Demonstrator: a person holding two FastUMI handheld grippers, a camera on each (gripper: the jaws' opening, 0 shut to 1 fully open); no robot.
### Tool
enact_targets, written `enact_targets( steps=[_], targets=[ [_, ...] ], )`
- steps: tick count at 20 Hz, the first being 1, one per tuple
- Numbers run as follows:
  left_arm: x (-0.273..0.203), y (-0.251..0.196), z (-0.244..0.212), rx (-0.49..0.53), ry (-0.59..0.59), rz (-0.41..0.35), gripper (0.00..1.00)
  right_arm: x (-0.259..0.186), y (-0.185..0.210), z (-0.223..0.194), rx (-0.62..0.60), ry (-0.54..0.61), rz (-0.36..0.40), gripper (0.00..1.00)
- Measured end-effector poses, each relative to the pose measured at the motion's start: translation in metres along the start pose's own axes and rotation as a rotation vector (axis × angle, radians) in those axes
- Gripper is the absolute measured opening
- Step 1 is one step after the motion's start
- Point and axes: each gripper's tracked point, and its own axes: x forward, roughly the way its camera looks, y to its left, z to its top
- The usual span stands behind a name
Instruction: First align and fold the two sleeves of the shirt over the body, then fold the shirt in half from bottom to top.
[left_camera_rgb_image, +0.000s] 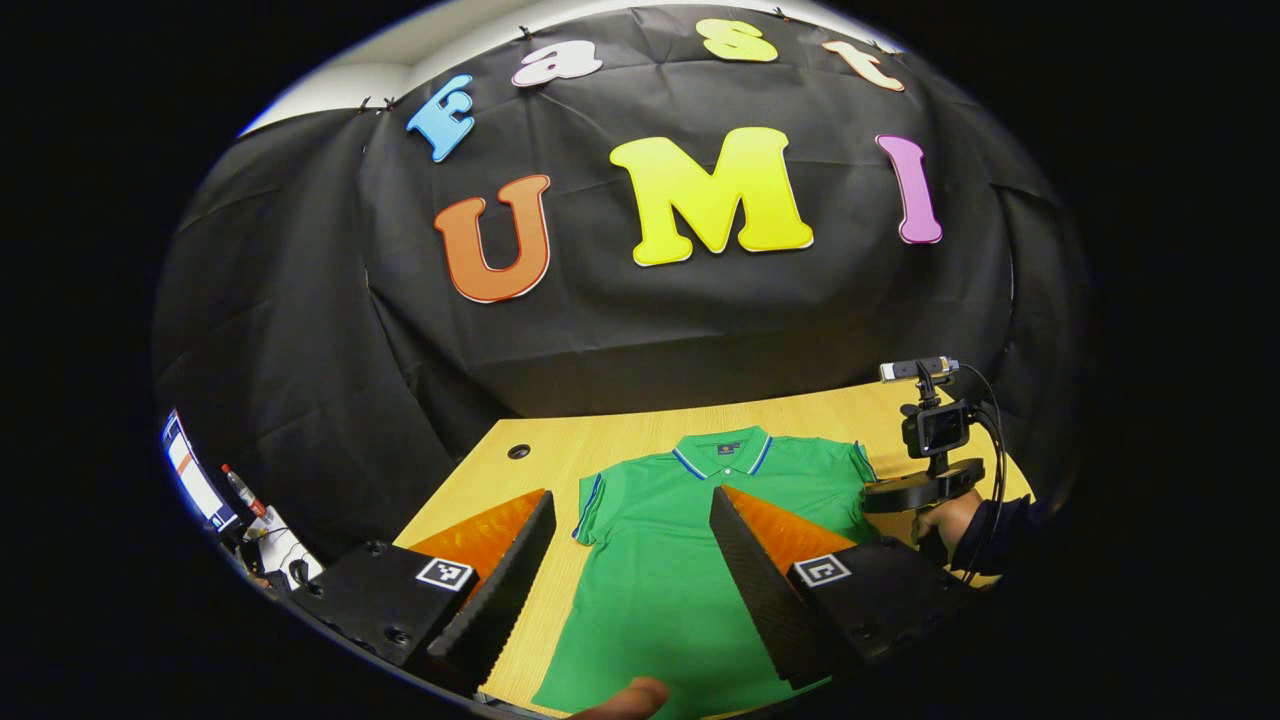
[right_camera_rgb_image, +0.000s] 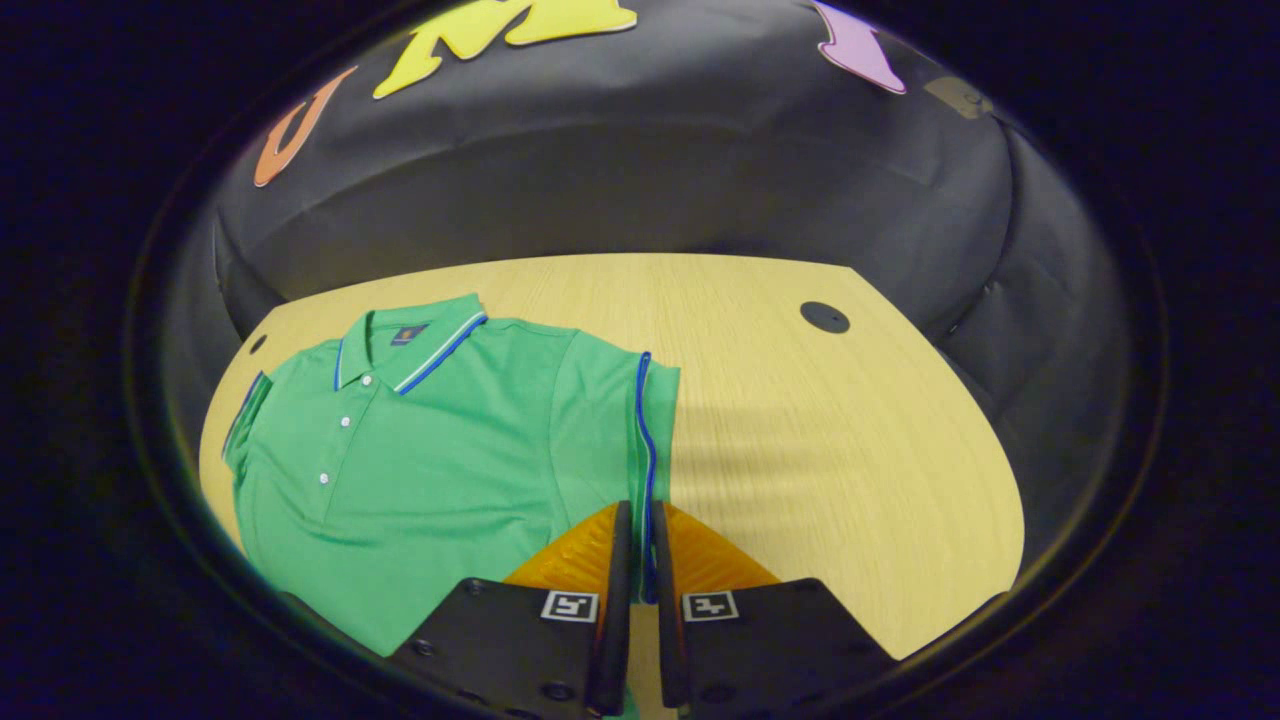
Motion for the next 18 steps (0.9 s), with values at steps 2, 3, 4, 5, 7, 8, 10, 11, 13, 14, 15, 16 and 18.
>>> enact_targets(
  steps=[2, 3, 4, 5, 7, 8, 10, 11, 13, 14, 15, 16, 18],
  targets=[
    [0.0, 0.0, -0.002, -0.001, 0.006, 0.0, 1.0, -0.001, -0.001, -0.002, 0.007, 0.002, -0.001, 0.16],
    [0.0, 0.0, -0.003, -0.001, 0.009, -0.001, 1.0, 0.001, -0.003, 0.0, 0.021, -0.002, 0.004, 0.15],
    [0.0, 0.0, -0.003, -0.002, 0.011, 0.0, 1.0, -0.001, -0.002, 0.0, 0.029, -0.004, 0.015, 0.1],
    [0.0, 0.0, -0.003, -0.003, 0.011, 0.0, 1.0, -0.002, -0.004, 0.0, 0.031, -0.005, 0.012, 0.07],
    [-0.001, 0.001, -0.003, -0.007, 0.011, 0.001, 1.0, -0.005, -0.006, 0.003, 0.033, -0.015, 0.015, 0.05],
    [-0.001, 0.002, -0.005, -0.007, 0.013, 0.003, 1.0, -0.006, -0.007, 0.007, 0.028, -0.026, 0.013, 0.07],
    [-0.002, 0.002, -0.004, -0.007, 0.01, 0.006, 1.0, -0.013, -0.008, 0.015, 0.016, -0.054, 0.007, 0.07],
    [-0.004, 0.003, -0.004, -0.01, 0.008, 0.007, 1.0, -0.018, -0.005, 0.019, 0.006, -0.067, 0.01, 0.07],
    [-0.007, 0.005, -0.002, -0.013, 0.004, 0.008, 1.0, -0.026, 0.002, 0.026, -0.037, -0.099, 0.019, 0.07],
    [-0.008, 0.006, -0.003, -0.012, 0.002, 0.009, 1.0, -0.03, 0.008, 0.03, -0.059, -0.115, 0.029, 0.04],
    [-0.009, 0.008, -0.002, -0.012, 0.0, 0.012, 1.0, -0.033, 0.015, 0.034, -0.085, -0.131, 0.036, 0.05],
    [-0.01, 0.011, -0.003, -0.016, 0.0, 0.015, 1.0, -0.036, 0.021, 0.037, -0.114, -0.147, 0.044, 0.04],
    [-0.013, 0.017, -0.009, -0.027, 0.008, 0.026, 1.0, -0.043, 0.036, 0.043, -0.186, -0.189, 0.061, 0.07]
  ],
)
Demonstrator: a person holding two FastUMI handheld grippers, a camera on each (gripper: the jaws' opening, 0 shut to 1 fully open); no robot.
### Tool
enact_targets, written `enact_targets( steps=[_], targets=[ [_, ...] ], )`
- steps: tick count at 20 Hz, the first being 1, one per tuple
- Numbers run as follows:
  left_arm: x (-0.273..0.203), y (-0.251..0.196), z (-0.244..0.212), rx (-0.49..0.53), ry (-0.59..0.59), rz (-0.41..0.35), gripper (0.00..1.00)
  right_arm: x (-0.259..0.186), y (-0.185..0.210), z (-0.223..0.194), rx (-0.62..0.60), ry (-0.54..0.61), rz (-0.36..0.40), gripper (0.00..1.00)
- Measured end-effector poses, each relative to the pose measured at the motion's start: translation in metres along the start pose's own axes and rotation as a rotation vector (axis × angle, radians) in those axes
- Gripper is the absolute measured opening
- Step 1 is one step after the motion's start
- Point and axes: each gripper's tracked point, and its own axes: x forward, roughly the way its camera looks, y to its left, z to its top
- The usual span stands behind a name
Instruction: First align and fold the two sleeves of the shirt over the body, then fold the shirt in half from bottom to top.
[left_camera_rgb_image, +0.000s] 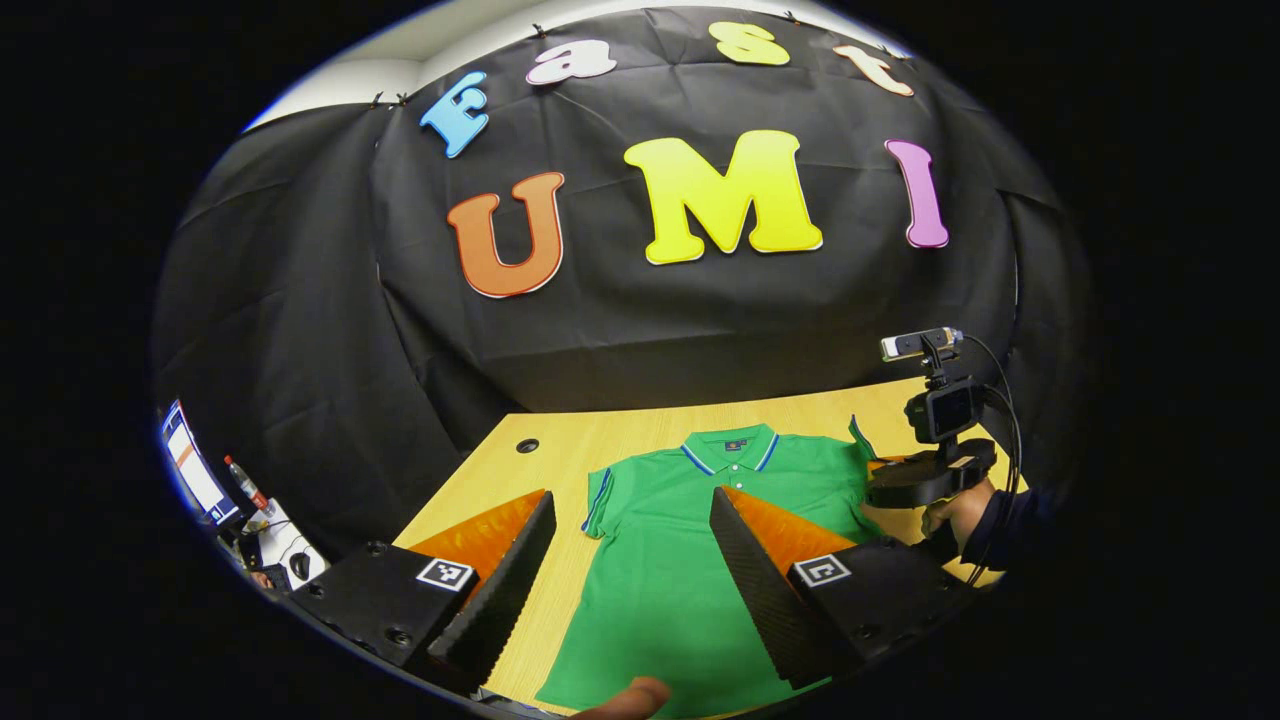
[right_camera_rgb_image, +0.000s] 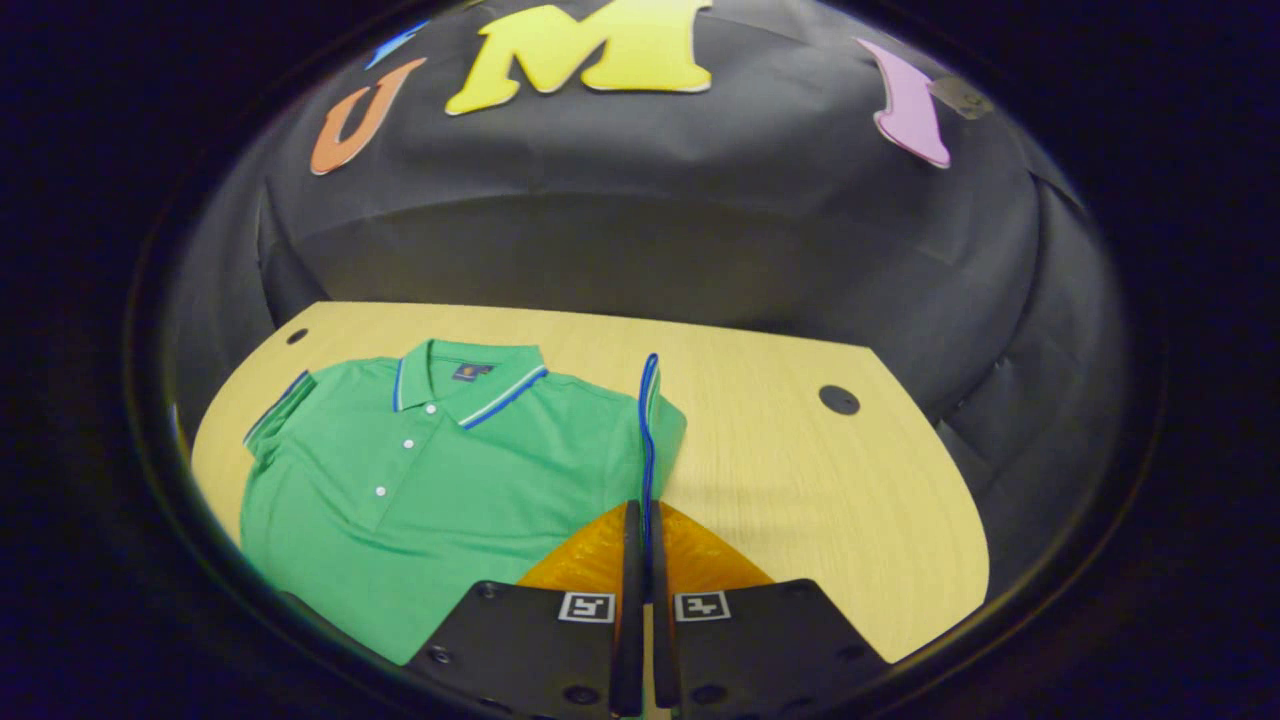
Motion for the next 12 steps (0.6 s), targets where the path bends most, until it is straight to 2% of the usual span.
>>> enact_targets(
  steps=[1, 8, 9, 10, 12],
  targets=[
    [0.0, 0.004, -0.003, -0.005, 0.008, 0.007, 1.0, -0.002, 0.009, 0.002, -0.029, -0.015, 0.012, 0.04],
    [-0.009, 0.025, -0.019, -0.046, 0.041, 0.046, 1.0, -0.008, 0.07, -0.014, -0.161, -0.024, 0.1, 0.07],
    [-0.01, 0.029, -0.019, -0.044, 0.042, 0.052, 1.0, -0.006, 0.077, -0.017, -0.176, -0.021, 0.107, 0.04],
    [-0.01, 0.033, -0.021, -0.043, 0.046, 0.056, 1.0, -0.005, 0.082, -0.021, -0.193, -0.013, 0.11, 0.07],
    [-0.01, 0.041, -0.024, -0.047, 0.053, 0.065, 1.0, -0.001, 0.093, -0.028, -0.219, 0.003, 0.115, 0.07]
  ],
)
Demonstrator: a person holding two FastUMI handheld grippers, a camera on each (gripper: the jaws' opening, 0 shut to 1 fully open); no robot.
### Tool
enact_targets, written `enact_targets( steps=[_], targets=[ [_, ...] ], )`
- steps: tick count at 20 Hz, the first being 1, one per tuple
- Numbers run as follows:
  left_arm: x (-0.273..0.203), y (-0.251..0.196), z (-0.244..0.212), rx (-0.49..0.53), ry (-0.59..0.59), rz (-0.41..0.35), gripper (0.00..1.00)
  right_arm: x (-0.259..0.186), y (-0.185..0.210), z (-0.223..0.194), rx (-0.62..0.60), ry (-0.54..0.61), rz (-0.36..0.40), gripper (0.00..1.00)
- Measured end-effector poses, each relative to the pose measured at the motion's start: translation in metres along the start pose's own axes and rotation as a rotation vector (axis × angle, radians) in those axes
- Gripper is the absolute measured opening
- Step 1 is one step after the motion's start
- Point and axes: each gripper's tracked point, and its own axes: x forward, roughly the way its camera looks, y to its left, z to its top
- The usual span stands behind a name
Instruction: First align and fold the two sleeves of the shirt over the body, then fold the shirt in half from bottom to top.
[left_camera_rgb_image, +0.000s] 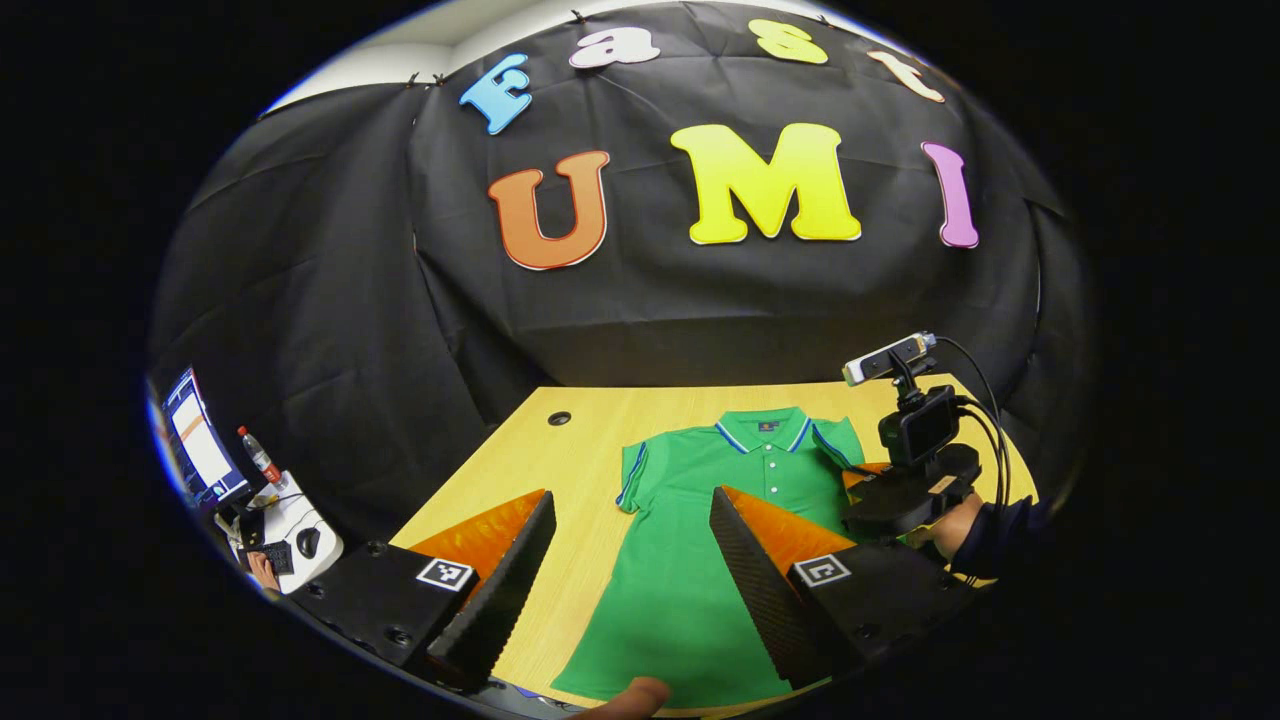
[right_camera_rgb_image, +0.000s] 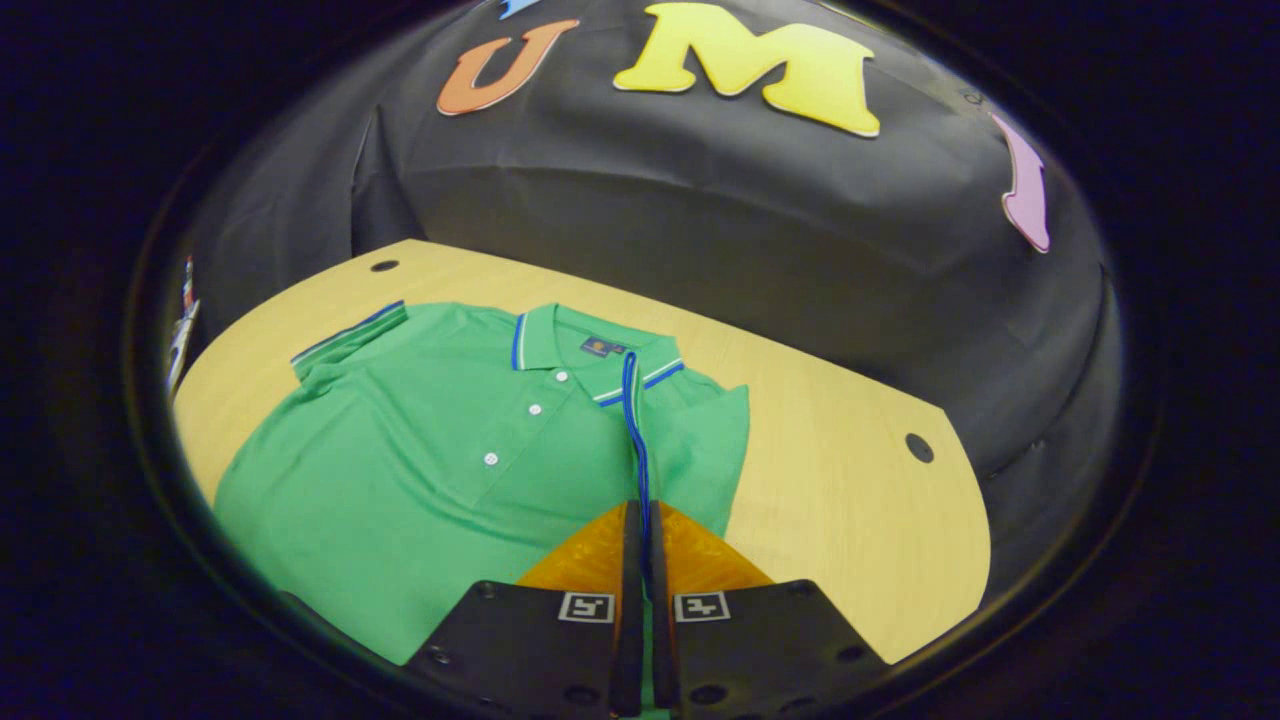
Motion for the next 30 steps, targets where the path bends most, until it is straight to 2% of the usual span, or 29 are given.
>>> enact_targets(
  steps=[5, 7, 8, 9, 11, 12, 14, 21, 25, 30],
  targets=[
    [0.007, 0.013, -0.005, -0.043, 0.029, -0.002, 1.0, -0.001, 0.011, -0.003, -0.016, 0.025, -0.009, 0.08],
    [0.012, 0.018, -0.005, -0.048, 0.039, -0.006, 1.0, -0.007, 0.01, -0.002, -0.029, 0.03, -0.015, 0.17],
    [0.014, 0.021, -0.005, -0.049, 0.04, -0.009, 1.0, -0.013, 0.011, 0.001, -0.023, 0.025, -0.014, 0.29],
    [0.017, 0.022, -0.005, -0.05, 0.038, -0.018, 1.0, -0.016, 0.011, 0.004, -0.01, 0.014, -0.01, 0.31],
    [0.027, 0.024, -0.005, -0.057, 0.045, -0.034, 1.0, -0.037, 0.01, 0.015, 0.032, -0.009, 0.005, 0.65],
    [0.033, 0.024, -0.005, -0.063, 0.049, -0.044, 1.0, -0.05, 0.006, 0.021, 0.048, -0.024, 0.002, 0.9],
    [0.046, 0.025, -0.003, -0.074, 0.045, -0.065, 1.0, -0.075, -0.005, 0.035, 0.098, -0.059, -0.031, 0.98],
    [0.105, 0.019, 0.008, -0.115, 0.071, -0.145, 1.0, -0.186, -0.042, 0.084, 0.227, -0.193, -0.109, 0.99],
    [0.146, 0.021, 0.002, -0.161, 0.121, -0.162, 1.0, -0.248, -0.061, 0.095, 0.292, -0.244, -0.167, 0.99],
    [0.202, 0.023, -0.026, -0.153, 0.186, -0.165, 1.0, -0.301, -0.061, 0.09, 0.319, -0.274, -0.213, 0.98]
  ],
)
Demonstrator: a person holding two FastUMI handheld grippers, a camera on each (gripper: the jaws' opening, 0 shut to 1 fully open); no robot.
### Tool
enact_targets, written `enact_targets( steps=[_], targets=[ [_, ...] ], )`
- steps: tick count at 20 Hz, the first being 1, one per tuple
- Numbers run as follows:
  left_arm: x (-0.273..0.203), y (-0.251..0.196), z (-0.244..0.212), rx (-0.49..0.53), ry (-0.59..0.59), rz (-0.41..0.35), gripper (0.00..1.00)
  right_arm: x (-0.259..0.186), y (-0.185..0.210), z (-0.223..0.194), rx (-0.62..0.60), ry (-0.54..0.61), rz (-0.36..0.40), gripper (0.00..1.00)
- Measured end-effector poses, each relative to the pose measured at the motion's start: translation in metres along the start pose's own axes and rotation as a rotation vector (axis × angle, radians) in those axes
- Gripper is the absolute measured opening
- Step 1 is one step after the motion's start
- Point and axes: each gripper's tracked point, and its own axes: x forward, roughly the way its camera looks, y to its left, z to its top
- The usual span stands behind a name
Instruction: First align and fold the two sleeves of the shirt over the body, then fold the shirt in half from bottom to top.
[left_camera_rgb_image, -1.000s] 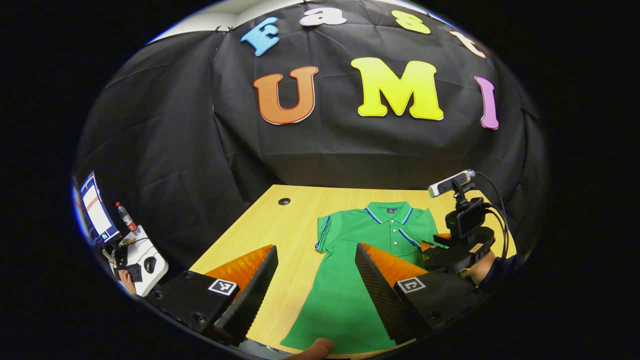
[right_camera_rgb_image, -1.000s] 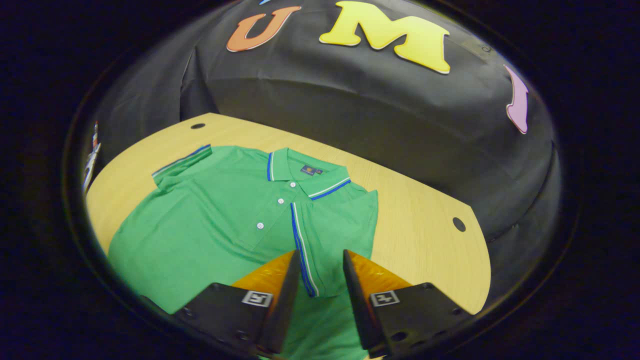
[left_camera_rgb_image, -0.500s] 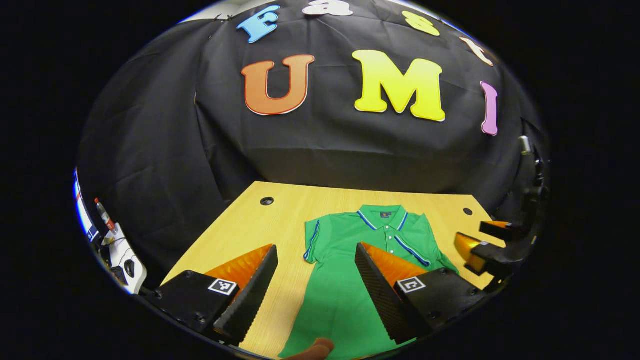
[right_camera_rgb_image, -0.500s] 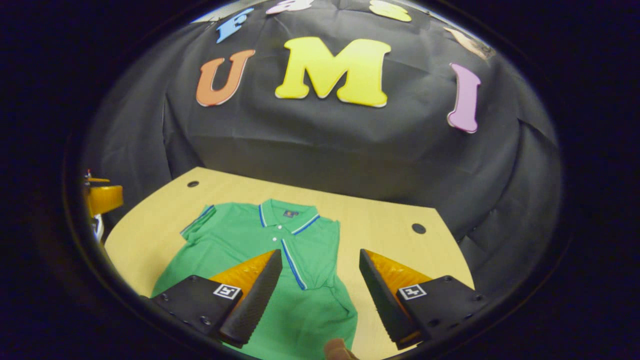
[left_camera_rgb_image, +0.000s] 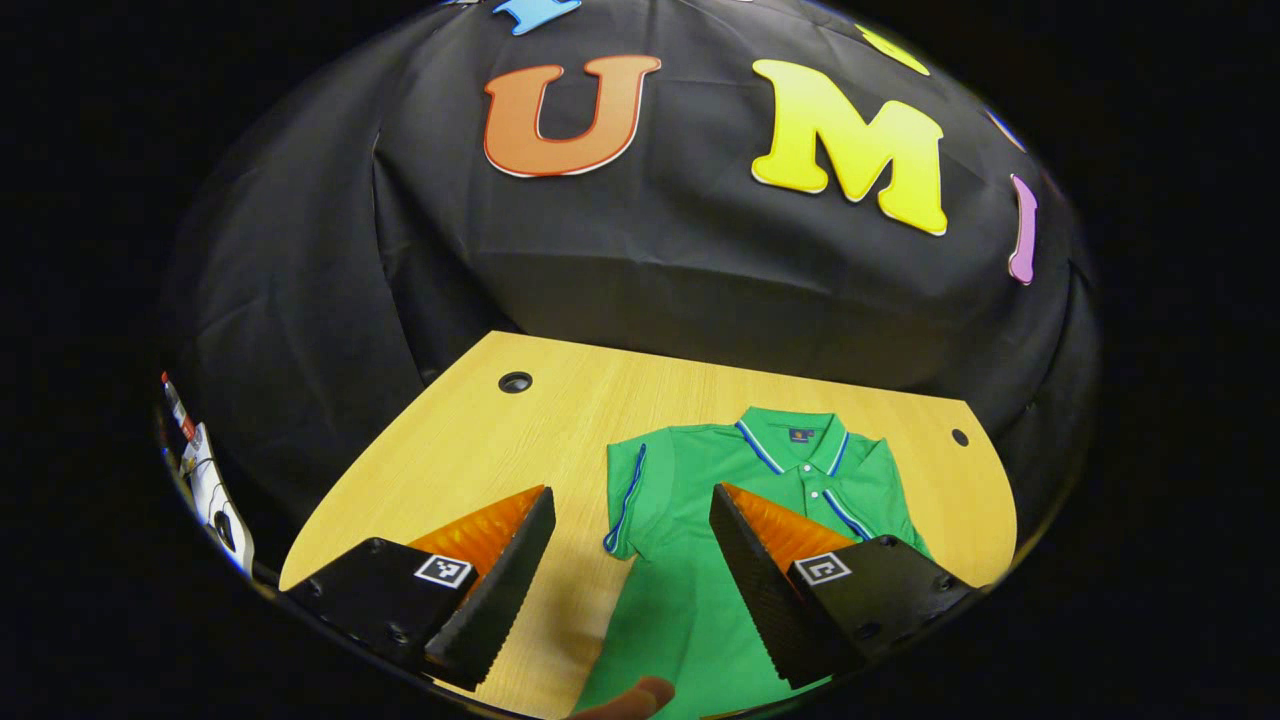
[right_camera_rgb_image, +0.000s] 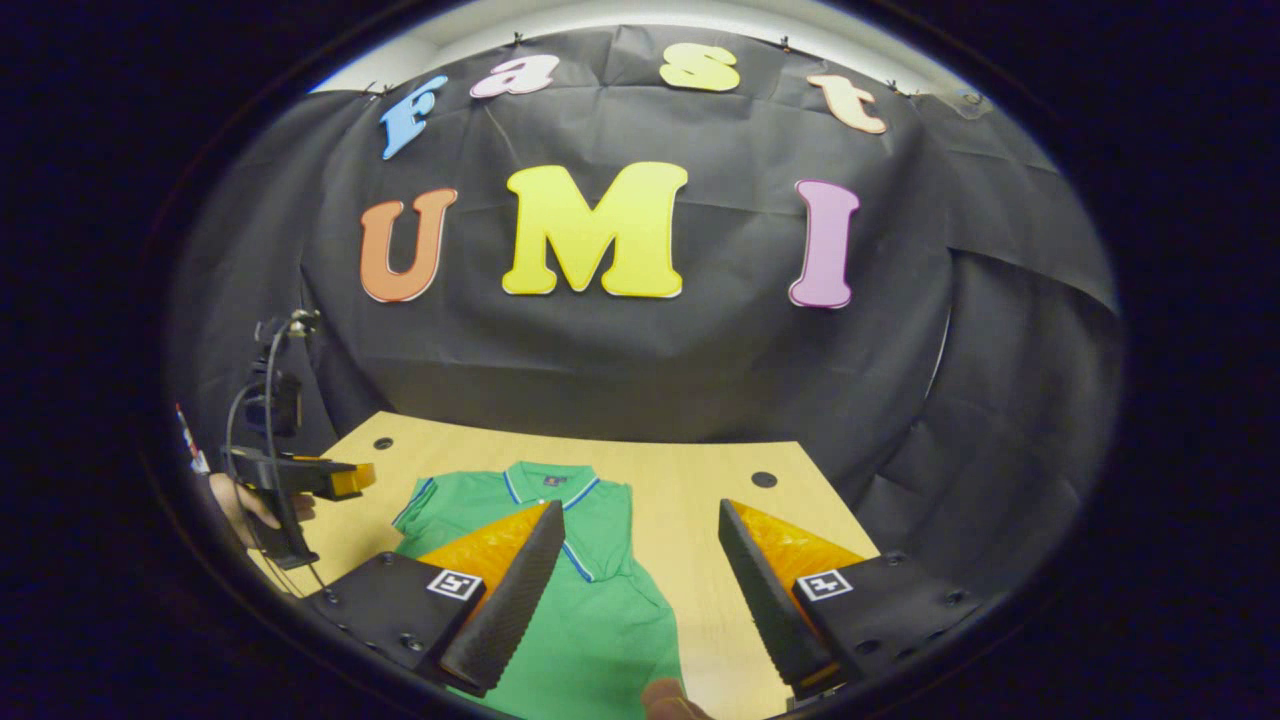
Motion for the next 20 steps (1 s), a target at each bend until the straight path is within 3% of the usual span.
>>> enact_targets(
  steps=[2, 3, 4, 13, 14, 16, 20],
  targets=[
    [0.024, 0.005, -0.013, -0.01, 0.031, 0.001, 1.0, -0.01, 0.001, -0.006, -0.027, 0.006, -0.012, 0.99],
    [0.035, 0.008, -0.019, -0.012, 0.047, 0.003, 0.95, -0.013, 0.0, -0.011, -0.044, 0.017, -0.025, 0.99],
    [0.046, 0.011, -0.024, -0.007, 0.055, 0.006, 1.0, -0.015, -0.001, -0.016, -0.055, 0.028, -0.039, 0.98],
    [0.104, 0.01, -0.072, 0.089, 0.19, -0.01, 0.99, -0.031, 0.01, -0.047, -0.129, 0.138, -0.105, 0.99],
    [0.107, 0.009, -0.076, 0.093, 0.208, -0.009, 0.97, -0.031, 0.012, -0.049, -0.136, 0.144, -0.106, 0.98],
    [0.112, 0.012, -0.082, 0.106, 0.228, -0.003, 0.7, -0.032, 0.016, -0.052, -0.154, 0.156, -0.111, 0.99],
    [0.117, 0.011, -0.08, 0.126, 0.223, -0.019, 0.55, -0.032, 0.019, -0.057, -0.165, 0.178, -0.118, 0.99]
  ],
)
